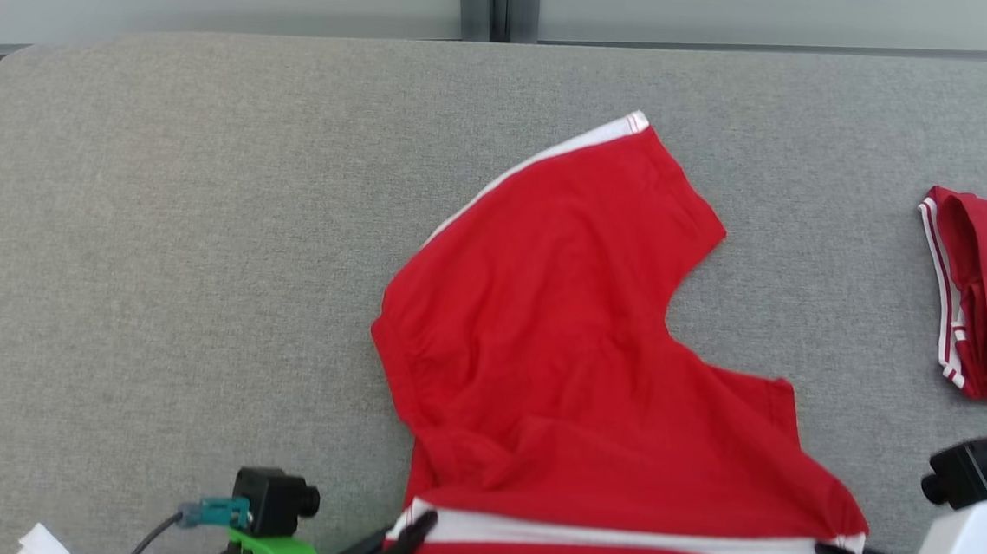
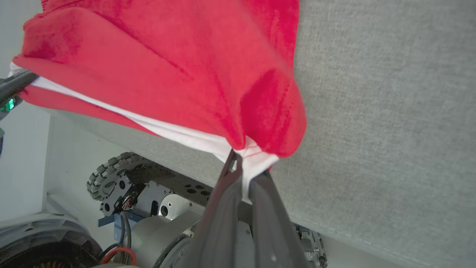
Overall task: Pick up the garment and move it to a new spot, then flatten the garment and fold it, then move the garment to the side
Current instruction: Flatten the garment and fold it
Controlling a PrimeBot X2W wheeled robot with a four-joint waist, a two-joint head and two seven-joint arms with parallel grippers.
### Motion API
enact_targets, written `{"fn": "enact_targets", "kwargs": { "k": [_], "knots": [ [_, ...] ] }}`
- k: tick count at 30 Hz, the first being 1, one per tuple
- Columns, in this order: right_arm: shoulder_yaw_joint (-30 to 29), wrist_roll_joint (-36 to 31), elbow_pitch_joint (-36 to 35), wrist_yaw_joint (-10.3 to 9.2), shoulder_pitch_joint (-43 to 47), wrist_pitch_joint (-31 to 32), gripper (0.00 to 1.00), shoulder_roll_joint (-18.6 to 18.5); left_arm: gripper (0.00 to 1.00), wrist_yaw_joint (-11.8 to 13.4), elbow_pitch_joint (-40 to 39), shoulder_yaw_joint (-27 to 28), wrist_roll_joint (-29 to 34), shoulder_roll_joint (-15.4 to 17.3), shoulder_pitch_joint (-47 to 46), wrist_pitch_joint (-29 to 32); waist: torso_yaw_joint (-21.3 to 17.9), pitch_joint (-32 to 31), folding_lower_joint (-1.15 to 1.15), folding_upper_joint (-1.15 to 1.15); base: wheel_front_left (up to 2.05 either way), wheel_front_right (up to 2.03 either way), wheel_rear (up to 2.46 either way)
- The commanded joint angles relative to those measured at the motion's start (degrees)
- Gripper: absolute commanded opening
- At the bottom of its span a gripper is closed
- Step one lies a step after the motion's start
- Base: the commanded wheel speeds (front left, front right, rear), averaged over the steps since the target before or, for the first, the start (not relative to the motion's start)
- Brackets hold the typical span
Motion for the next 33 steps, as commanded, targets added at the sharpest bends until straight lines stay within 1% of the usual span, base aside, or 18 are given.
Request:
{"fn": "enact_targets", "kwargs": {
  "k": [1,4,6,8,11,16,19,21,22,26,27,30,33],
  "knots": [
    [-2.26,0.64,-1.68,-0.14,2.92,1.93,0.0,0.77,0.0,0.57,-1.56,-0.27,-0.67,1.49,1.62,1.2,0.07,-0.11,0.01,0.0,0.0,0.0,0.0],
    [-6.45,-0.05,-6.12,-0.13,7.16,5.34,0.0,2.57,0.0,1.86,-5.3,-0.35,-2.02,3.05,3.47,2.45,0.1,-0.16,0.01,0.0,0.0,0.0,0.0],
    [-8.89,-1.75,-9.79,-0.12,7.15,5.72,0.0,3.62,0.0,2.16,-7.61,0.75,-2.73,3.55,4.44,1.21,0.11,-0.14,0.01,0.0,0.0,0.0,0.0],
    [-10.02,-3.57,-12.2,-0.12,5.78,5.62,0.0,4.49,0.0,2.14,-9.62,2.16,-3.79,3.54,4.71,-0.14,0.26,-0.2,0.01,0.0,0.0,0.0,0.0],
    [-9.02,-4.43,-13.99,-0.12,0.8,5.61,0.0,4.64,0.0,2.55,-11.4,3.64,-4.78,3.71,3.15,-0.31,0.76,-0.13,0.01,0.0,0.0,0.0,0.0],
    [-5.45,-4.3,-10.02,-0.09,-10.77,5.51,0.0,2.71,0.0,2.64,-11.41,5.73,-5.89,1.41,-1.51,0.04,2.79,0.22,0.01,0.0,0.0,0.0,0.0],
    [-2.73,-5.47,-5.03,-0.09,-18.59,3.85,0.0,2.23,0.0,3.63,-8.52,6.23,-5.26,-1.05,-5.53,0.36,4.76,1.06,0.01,0.0,0.0,0.0,0.0],
    [-0.94,-6.03,-1.29,-0.1,-23.06,2.77,0.0,2.1,0.0,4.28,-6.01,6.68,-5.49,-3.97,-8.02,-0.19,6.34,1.98,0.01,0.0,0.0,0.0,0.0],
    [-0.09,-6.44,0.4,-0.09,-25.2,2.01,0.0,2.13,0.0,4.61,-4.49,6.84,-5.05,-4.94,-9.2,-0.62,6.95,2.37,0.01,0.0,0.0,0.0,0.0],
    [2.25,-8.03,7.96,-0.1,-32.66,-1.56,0.0,1.87,0.0,4.12,1.46,6.98,-4.61,-10.89,-14.39,-2.26,10.36,4.92,0.01,0.0,0.0,0.0,0.0],
    [2.79,-9.08,9.99,-0.09,-35.16,-3.45,0.0,1.75,0.0,3.81,3.43,7.03,-4.72,-13.0,-15.99,-2.91,11.42,5.98,0.01,0.0,0.0,0.0,0.0],
    [3.59,-10.25,14.5,-0.1,-39.72,-6.72,0.0,2.16,0.0,3.53,7.86,7.42,-4.06,-16.63,-19.35,-4.81,13.45,8.49,0.01,0.0,0.0,0.0,0.0],
    [5.01,-11.58,18.15,-0.1,-43.98,-8.6,0.0,2.45,0.0,4.23,12.39,7.68,-2.96,-19.59,-22.06,-6.9,15.28,10.92,0.01,0.0,0.0,0.0,0.0]
  ]
}}
